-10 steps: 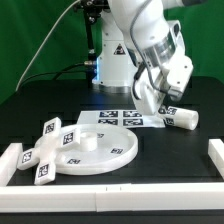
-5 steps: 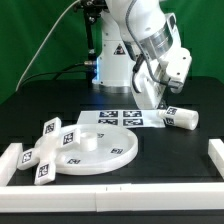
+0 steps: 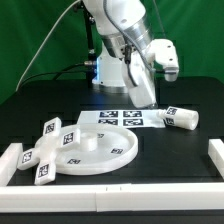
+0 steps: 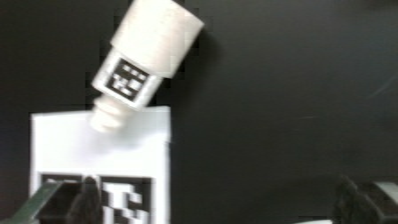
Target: Assemble round table
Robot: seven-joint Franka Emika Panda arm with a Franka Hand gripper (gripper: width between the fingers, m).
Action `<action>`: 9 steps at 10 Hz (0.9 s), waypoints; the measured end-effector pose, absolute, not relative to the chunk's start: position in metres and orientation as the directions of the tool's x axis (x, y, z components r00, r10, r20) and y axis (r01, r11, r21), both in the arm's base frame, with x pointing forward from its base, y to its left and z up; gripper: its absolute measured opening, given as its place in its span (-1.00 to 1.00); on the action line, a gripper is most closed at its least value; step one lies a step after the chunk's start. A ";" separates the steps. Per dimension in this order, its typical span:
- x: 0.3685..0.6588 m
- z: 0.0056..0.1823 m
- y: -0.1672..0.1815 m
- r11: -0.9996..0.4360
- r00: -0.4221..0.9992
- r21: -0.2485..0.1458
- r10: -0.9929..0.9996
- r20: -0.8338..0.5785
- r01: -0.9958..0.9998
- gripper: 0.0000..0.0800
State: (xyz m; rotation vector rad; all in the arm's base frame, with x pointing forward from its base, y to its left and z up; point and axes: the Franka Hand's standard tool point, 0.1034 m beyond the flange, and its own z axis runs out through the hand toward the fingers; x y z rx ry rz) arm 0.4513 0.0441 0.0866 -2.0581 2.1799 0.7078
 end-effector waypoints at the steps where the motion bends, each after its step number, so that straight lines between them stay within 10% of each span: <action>1: 0.452 0.086 0.045 -0.028 -0.076 0.276 -0.930 -0.359 -0.961 0.62; 5: 0.454 0.086 0.024 -0.404 0.313 0.120 -0.835 -0.452 -0.907 0.62; 9: 0.520 0.131 -0.036 -0.728 0.702 -0.135 -0.567 -0.431 -0.672 0.62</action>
Offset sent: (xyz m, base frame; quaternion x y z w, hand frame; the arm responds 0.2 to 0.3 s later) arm 0.0000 0.0000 0.0000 0.0000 0.0000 -0.1938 0.9810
